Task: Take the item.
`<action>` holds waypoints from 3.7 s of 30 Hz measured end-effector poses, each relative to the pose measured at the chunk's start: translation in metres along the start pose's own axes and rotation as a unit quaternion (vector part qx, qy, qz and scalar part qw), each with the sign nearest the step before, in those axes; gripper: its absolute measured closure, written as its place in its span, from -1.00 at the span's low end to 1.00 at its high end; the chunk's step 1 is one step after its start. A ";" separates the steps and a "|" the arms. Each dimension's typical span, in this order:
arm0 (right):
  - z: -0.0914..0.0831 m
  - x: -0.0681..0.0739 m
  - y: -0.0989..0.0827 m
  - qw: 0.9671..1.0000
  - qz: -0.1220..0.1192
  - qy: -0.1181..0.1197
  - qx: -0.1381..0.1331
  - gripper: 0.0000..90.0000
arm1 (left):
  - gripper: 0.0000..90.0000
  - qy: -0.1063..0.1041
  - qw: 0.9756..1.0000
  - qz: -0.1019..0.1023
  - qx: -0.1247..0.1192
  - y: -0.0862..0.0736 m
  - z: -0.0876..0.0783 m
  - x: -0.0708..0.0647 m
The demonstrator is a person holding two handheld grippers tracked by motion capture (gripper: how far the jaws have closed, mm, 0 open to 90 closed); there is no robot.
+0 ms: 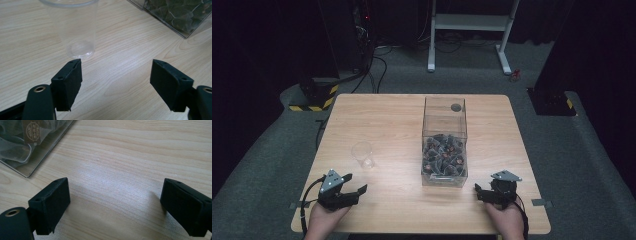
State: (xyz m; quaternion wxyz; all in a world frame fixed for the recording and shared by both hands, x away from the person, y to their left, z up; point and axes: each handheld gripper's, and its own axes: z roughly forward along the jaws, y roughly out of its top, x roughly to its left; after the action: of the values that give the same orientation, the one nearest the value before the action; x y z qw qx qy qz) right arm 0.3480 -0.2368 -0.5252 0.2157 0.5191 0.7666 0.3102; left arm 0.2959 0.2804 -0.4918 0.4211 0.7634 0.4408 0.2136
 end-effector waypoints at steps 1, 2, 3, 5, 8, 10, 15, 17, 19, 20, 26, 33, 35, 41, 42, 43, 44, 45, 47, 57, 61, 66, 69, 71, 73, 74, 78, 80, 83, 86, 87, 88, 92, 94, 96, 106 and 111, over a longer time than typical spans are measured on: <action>0.000 0.000 0.000 1.000 0.000 0.000 0.000 -0.80 | -0.42 -0.002 1.000 -0.001 0.000 0.001 0.000 -0.001; 0.000 0.000 0.000 1.000 0.000 0.000 0.000 -0.80 | -0.42 -0.002 1.000 0.002 0.000 0.002 0.000 -0.001; 0.000 0.000 0.000 1.000 0.000 0.000 0.000 -0.80 | -0.42 -0.003 1.000 0.004 0.000 0.003 0.001 -0.002; 0.000 0.000 0.000 1.000 -0.001 0.000 0.000 -0.80 | -0.41 -0.005 1.000 0.006 -0.001 0.006 0.001 -0.004; 0.000 0.000 0.000 1.000 0.000 0.000 0.000 -0.80 | -0.41 -0.008 1.000 0.010 -0.001 0.009 0.003 -0.006; 0.000 0.000 0.000 1.000 0.000 0.000 0.000 -0.80 | -0.40 -0.010 1.000 0.006 -0.007 0.010 0.004 -0.008; 0.000 0.000 0.000 1.000 0.000 0.000 0.000 -0.80 | -0.40 -0.017 1.000 0.013 -0.013 0.014 0.005 -0.017; 0.000 0.000 0.000 1.000 0.000 0.000 0.000 -0.80 | -0.40 -0.016 1.000 0.017 -0.012 0.016 0.005 -0.018; 0.000 0.000 0.000 1.000 0.000 0.000 0.000 -0.80 | -0.40 -0.019 0.999 0.020 -0.018 0.020 0.005 -0.023; 0.000 0.000 0.000 1.000 0.000 0.000 0.000 -0.80 | -0.40 -0.020 0.999 0.020 -0.019 0.021 0.005 -0.025; 0.000 0.000 0.000 1.000 -0.001 0.000 0.000 -0.80 | -0.40 -0.031 0.999 0.025 -0.020 0.027 0.010 -0.037; 0.000 0.000 0.000 1.000 -0.001 0.000 0.000 -0.80 | -0.40 -0.044 0.998 0.036 -0.021 0.038 0.014 -0.046; 0.000 0.000 0.000 1.000 -0.001 0.000 0.000 -0.80 | -0.40 -0.045 0.998 0.036 -0.022 0.040 0.015 -0.047; 0.000 0.000 0.000 1.000 -0.001 0.000 0.000 -0.80 | -0.39 -0.051 0.997 0.041 -0.028 0.049 0.019 -0.052; 0.000 0.000 0.000 1.000 -0.001 0.000 0.000 -0.80 | -0.39 -0.052 0.997 0.042 -0.029 0.051 0.020 -0.053; 0.000 0.000 0.000 1.000 -0.001 0.000 0.000 -0.80 | -0.39 -0.052 0.997 0.042 -0.029 0.051 0.020 -0.053; 0.000 0.000 0.000 1.000 -0.001 0.000 0.000 -0.80 | -0.39 -0.057 0.997 0.043 -0.031 0.053 0.021 -0.055; 0.000 0.000 0.000 1.000 -0.001 0.000 0.000 -0.80 | -0.39 -0.060 0.997 0.043 -0.031 0.055 0.021 -0.056; 0.000 0.000 0.000 1.000 -0.002 0.000 0.000 -0.80 | -0.38 -0.065 0.997 0.041 -0.033 0.057 0.022 -0.058; -0.002 -0.001 -0.001 1.000 -0.005 0.004 0.003 -0.79 | -0.37 -0.080 0.995 0.042 -0.050 0.074 0.031 -0.065; -0.004 -0.002 -0.003 1.000 -0.014 0.009 0.002 -0.79 | -0.36 -0.081 0.995 0.042 -0.051 0.077 0.035 -0.066; -0.006 -0.004 -0.004 1.000 -0.022 0.018 0.008 -0.77 | -0.36 -0.085 0.994 0.034 -0.052 0.080 0.043 -0.068; -0.006 -0.005 -0.005 1.000 -0.023 0.019 0.002 -0.77 | -0.35 -0.087 0.994 0.039 -0.052 0.082 0.044 -0.068; -0.006 -0.005 -0.005 1.000 -0.022 0.020 0.001 -0.77 | -0.35 -0.090 0.994 0.042 -0.051 0.084 0.046 -0.070; -0.005 -0.006 -0.004 1.000 -0.022 0.019 0.000 -0.76 | -0.34 -0.095 0.993 0.043 -0.053 0.087 0.047 -0.072; -0.005 -0.006 -0.004 1.000 -0.022 0.019 0.000 -0.76 | -0.34 -0.095 0.993 0.044 -0.053 0.088 0.048 -0.072; -0.005 -0.005 -0.004 1.000 -0.022 0.018 0.000 -0.76 | -0.33 -0.102 0.992 0.045 -0.055 0.092 0.051 -0.072; -0.005 -0.005 -0.004 1.000 -0.022 0.018 0.000 -0.76 | -0.33 -0.106 0.992 0.045 -0.057 0.094 0.052 -0.072; -0.005 -0.005 -0.004 1.000 -0.021 0.018 0.000 -0.76 | -0.32 -0.109 0.991 0.043 -0.060 0.095 0.054 -0.071; -0.005 -0.005 -0.005 1.000 -0.021 0.018 0.000 -0.75 | -0.32 -0.112 0.991 0.046 -0.059 0.098 0.057 -0.071; -0.005 -0.005 -0.005 1.000 -0.020 0.018 0.000 -0.75 | -0.32 -0.113 0.991 0.045 -0.060 0.098 0.057 -0.071; -0.005 -0.005 -0.005 1.000 -0.019 0.018 0.000 -0.75 | -0.32 -0.114 0.991 0.046 -0.059 0.099 0.058 -0.071; -0.005 -0.004 -0.005 1.000 -0.019 0.017 -0.001 -0.75 | -0.32 -0.119 0.990 0.045 -0.061 0.103 0.061 -0.073; -0.005 -0.004 -0.005 1.000 -0.019 0.017 -0.001 -0.75 | -0.32 -0.122 0.990 0.043 -0.063 0.105 0.063 -0.073; -0.006 -0.004 -0.005 1.000 -0.019 0.017 -0.001 -0.75 | -0.32 -0.126 0.989 0.042 -0.066 0.108 0.066 -0.074; -0.006 -0.004 -0.005 1.000 -0.019 0.017 -0.001 -0.74 | -0.31 -0.139 0.987 0.042 -0.065 0.118 0.073 -0.078; -0.006 -0.004 -0.005 1.000 -0.019 0.018 -0.001 -0.74 | -0.31 -0.146 0.986 0.039 -0.068 0.121 0.076 -0.078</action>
State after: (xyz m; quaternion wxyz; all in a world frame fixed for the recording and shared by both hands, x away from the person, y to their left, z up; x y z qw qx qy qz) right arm 0.3429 -0.2436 -0.5244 0.2086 0.4984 0.7800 0.3156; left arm 0.3681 0.1477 -0.4296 0.5228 0.7729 0.3289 0.1455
